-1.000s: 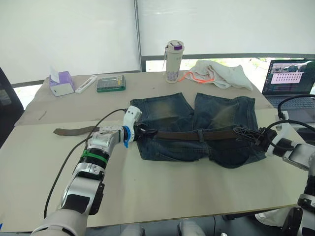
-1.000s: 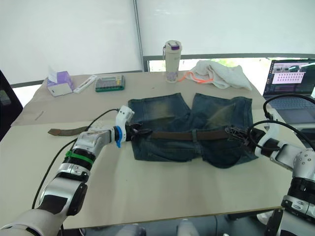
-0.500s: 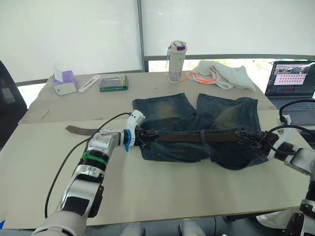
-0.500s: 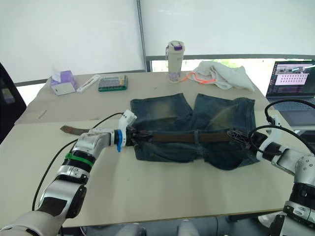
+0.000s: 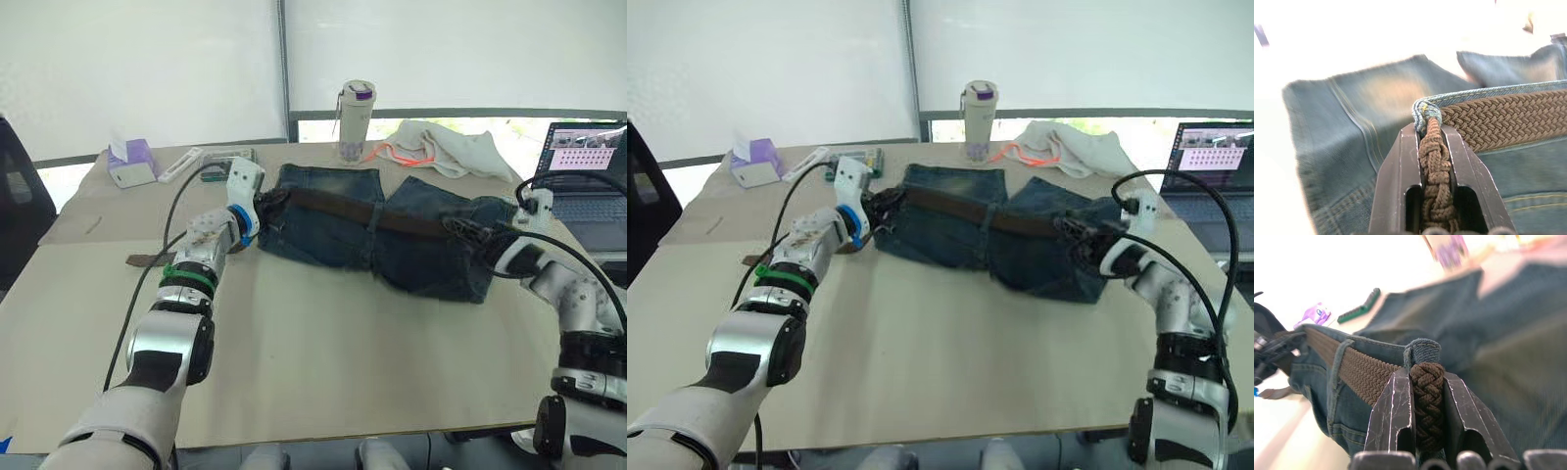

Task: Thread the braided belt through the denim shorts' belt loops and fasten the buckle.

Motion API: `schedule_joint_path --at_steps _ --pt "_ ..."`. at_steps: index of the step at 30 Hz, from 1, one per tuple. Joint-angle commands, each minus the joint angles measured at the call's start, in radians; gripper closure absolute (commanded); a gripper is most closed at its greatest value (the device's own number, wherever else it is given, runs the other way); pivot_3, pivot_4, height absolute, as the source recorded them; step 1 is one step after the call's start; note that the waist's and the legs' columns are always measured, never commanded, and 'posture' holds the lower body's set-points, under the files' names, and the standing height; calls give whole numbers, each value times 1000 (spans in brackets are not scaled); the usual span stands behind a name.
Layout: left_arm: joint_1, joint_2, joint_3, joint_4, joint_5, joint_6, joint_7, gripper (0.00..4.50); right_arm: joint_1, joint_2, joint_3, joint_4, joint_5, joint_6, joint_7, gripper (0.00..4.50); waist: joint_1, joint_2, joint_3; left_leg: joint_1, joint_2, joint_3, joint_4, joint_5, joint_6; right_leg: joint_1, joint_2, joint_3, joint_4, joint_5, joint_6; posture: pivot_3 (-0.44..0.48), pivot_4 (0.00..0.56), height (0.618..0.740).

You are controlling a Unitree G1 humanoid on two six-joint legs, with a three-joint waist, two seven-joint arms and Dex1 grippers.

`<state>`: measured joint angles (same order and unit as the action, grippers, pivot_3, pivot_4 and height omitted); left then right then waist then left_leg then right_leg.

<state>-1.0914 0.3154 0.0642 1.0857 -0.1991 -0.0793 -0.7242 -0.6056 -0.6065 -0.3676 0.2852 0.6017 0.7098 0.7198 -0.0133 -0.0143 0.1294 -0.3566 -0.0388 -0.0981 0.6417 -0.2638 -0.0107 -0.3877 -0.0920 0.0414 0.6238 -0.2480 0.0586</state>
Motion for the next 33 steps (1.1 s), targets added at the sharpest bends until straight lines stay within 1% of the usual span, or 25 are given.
schedule_joint_path --at_steps 1,3,4,5,7,9,10,13,15,17,19,20,21,22,23,24,25,26,27,29,30,31,33 --pt "44 60 21 -71 -15 -131 -162 4500 42 -45 -16 -49 -44 -217 108 4186 1 0 0 0 0 0 0 0 0 0 0 0 0 0 0 0 150 740" --pt "139 101 1 -157 -15 -181 -288 4500 165 -69 38 -137 -133 -420 210 4186 2 1 0 0 0 -1 0 0 0 0 0 -1 0 0 0 0 150 740" --pt "180 118 -6 -194 -15 -194 -329 4500 218 -80 63 -166 -177 -506 243 4186 1 1 -1 0 0 -1 0 0 0 0 0 -1 0 0 0 0 150 740" --pt "248 142 -6 -251 -22 -220 -376 4500 299 -93 96 -179 -262 -723 287 4186 -2 2 -1 0 0 -1 -1 0 0 0 0 -1 0 0 0 0 150 740" --pt "337 165 7 -346 -50 -216 -419 4500 396 -110 132 -168 -362 -1034 338 4186 -8 2 -1 3 1 0 -1 0 1 1 0 -1 1 0 1 0 150 740" --pt "463 200 4 -451 -85 -220 -516 4500 481 -127 163 -94 -414 -1371 413 4186 -11 2 -1 3 0 2 0 0 0 0 0 0 1 0 1 0 150 740" --pt "506 213 -1 -484 -91 -229 -549 4500 501 -135 176 -56 -429 -1484 431 4186 -15 2 -1 4 0 2 0 0 0 1 0 1 0 -1 1 0 150 740" --pt "620 248 -9 -569 -101 -241 -602 4500 527 -154 230 80 -431 -1763 456 4186 -24 2 -1 7 2 4 0 0 0 2 0 1 -2 -1 0 0 150 740" --pt "675 285 -29 -599 -94 -311 -682 4500 538 -161 264 144 -413 -1864 454 4186 -23 1 0 8 3 4 0 0 0 3 1 1 -1 -1 0 0 150 740" --pt "711 325 -44 -604 -99 -334 -758 3527 536 -168 256 175 -460 -1910 402 4186 -23 1 0 8 3 4 0 -1 1 3 1 1 -1 -1 -2 0 150 740" --pt "729 351 -51 -598 -107 -335 -805 2941 553 -194 296 166 -391 -1847 429 3160 -24 2 0 9 3 4 -1 -1 1 3 1 2 0 -1 -2 0 150 740" --pt "735 367 -53 -591 -108 -328 -826 2594 580 -221 321 137 -317 -1749 482 2866 -24 2 0 9 3 4 -1 -1 1 3 1 2 0 -2 -2 0 150 740" --pt "741 382 -51 -589 -115 -299 -839 2227 605 -247 334 104 -238 -1620 528 2475 -20 2 0 9 3 4 -1 -1 2 3 1 3 0 -2 -3 0 150 740" --pt "745 395 -49 -591 -124 -266 -851 1793 621 -272 338 80 -189 -1541 561 2036 -20 2 0 9 3 4 -1 -2 3 4 1 2 -1 -2 -3 0 150 740" --pt "748 409 -46 -587 -130 -248 -867 1687 646 -308 346 46 -141 -1461 614 1928 -19 2 0 9 3 4 -1 -2 3 4 1 2 -1 -2 -3 0 150 740" --pt "749 426 -47 -582 -139 -229 -878 1358 679 -346 352 9 -101 -1382 662 1573 -15 2 0 9 3 4 -1 -2 3 4 1 2 -1 -2 -3 0 150 740" --pt "747 446 -46 -575 -155 -202 -886 904 717 -389 344 -49 -36 -1255 694 1089 -9 3 0 9 3 3 0 -2 3 4 0 3 -1 -2 -3 0 150 740" --pt "742 461 -43 -567 -170 -178 -889 564 749 -430 333 -96 10 -1134 718 721 -8 3 0 9 3 2 0 -2 4 4 0 3 -1 -2 -3 0 150 740" --pt "738 480 -46 -568 -191 -144 -890 319 770 -465 320 -127 43 -1042 739 450 -6 3 0 9 3 2 0 -2 4 4 0 3 -1 -2 -3 0 150 740" --pt "736 521 -60 -590 -249 -65 -890 78 786 -515 285 -169 110 -878 756 145 -5 3 0 9 4 0 0 -2 4 4 1 2 -1 -2 -3 0 150 740" --pt "736 536 -64 -605 -274 -39 -890 78 794 -536 267 -188 144 -798 759 145 -5 3 0 9 4 0 0 -2 4 4 1 2 -1 -2 -3 0 150 740" --pt "730 553 -58 -636 -318 22 -890 78 782 -558 246 -194 161 -738 769 145 -5 3 0 9 4 0 0 -2 4 4 1 2 -1 -2 -3 0 150 740" --pt "715 571 -39 -691 -378 116 -890 78 758 -592 212 -234 212 -587 747 145 -4 3 1 9 4 -1 0 -3 4 4 1 2 -1 -2 -3 0 150 740"
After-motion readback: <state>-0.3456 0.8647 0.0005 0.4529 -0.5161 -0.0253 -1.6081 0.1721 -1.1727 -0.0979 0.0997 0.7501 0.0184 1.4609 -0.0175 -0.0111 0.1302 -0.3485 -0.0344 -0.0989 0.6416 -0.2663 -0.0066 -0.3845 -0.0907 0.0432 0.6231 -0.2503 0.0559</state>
